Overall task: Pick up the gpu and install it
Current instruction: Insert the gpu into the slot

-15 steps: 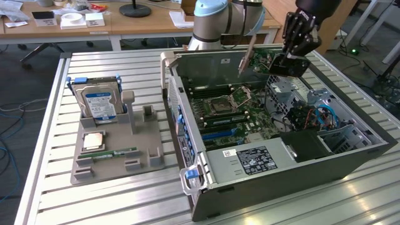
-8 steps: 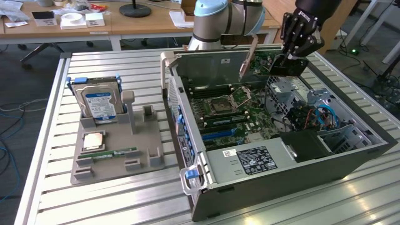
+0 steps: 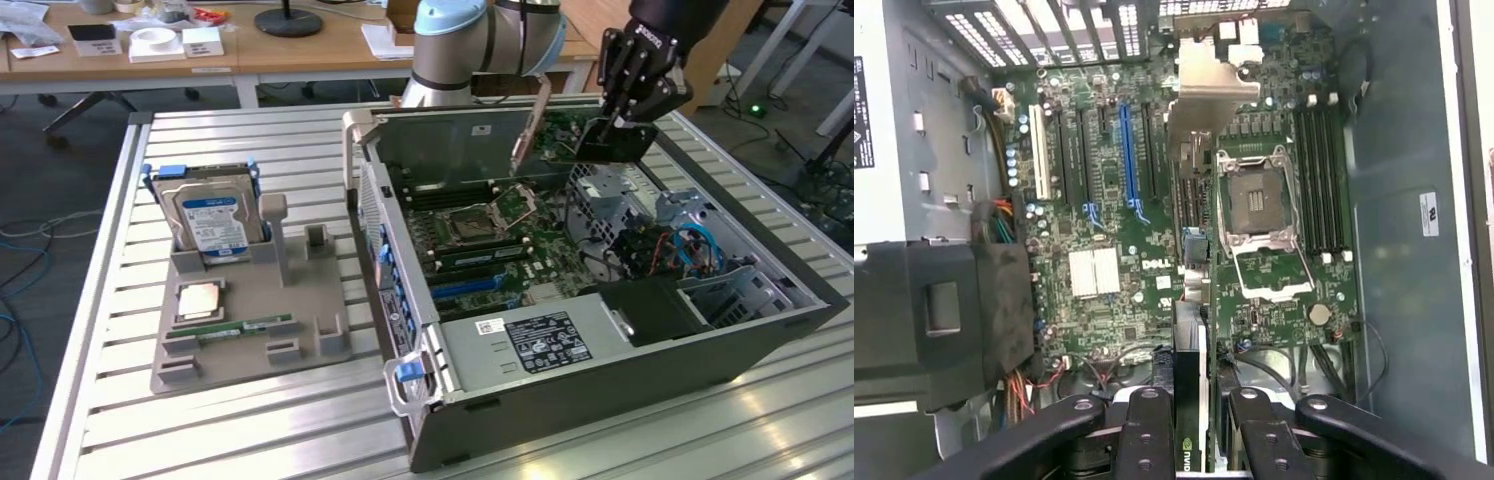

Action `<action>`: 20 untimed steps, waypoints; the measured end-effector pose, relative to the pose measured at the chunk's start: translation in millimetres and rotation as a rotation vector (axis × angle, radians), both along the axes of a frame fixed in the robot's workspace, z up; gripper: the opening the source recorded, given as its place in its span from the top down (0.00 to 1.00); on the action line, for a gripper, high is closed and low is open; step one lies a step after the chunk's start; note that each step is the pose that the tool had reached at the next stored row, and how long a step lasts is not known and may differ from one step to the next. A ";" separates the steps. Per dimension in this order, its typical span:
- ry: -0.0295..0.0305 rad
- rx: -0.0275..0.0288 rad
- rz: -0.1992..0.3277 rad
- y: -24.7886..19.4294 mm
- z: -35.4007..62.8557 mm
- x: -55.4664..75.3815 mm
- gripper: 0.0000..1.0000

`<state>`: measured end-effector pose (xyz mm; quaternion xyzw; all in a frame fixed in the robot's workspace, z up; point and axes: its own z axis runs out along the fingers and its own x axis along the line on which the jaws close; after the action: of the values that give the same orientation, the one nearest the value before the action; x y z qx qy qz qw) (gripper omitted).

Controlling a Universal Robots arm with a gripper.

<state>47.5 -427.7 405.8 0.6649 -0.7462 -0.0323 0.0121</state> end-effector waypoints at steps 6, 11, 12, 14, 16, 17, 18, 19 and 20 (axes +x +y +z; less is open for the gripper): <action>-0.0244 -0.0002 0.017 0.4 -5.8 -2.3 0.74; -0.0357 0.0000 0.038 0.4 -9.9 -3.8 0.74; -0.0376 0.0000 0.044 0.4 -10.9 -4.0 0.74; -0.0408 0.0003 0.055 0.4 -12.9 -4.3 0.74; -0.0435 0.0005 0.067 0.4 -15.2 -4.9 0.74; -0.0442 0.0005 0.072 0.4 -16.1 -5.3 0.74; -0.0442 0.0005 0.076 0.4 -16.3 -5.7 0.74; -0.0442 0.0004 0.077 0.4 -16.2 -5.7 0.74; -0.0442 0.0004 0.077 0.4 -16.2 -5.7 0.74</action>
<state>41.7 -427.3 389.6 0.6938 -0.7200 -0.0172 -0.0033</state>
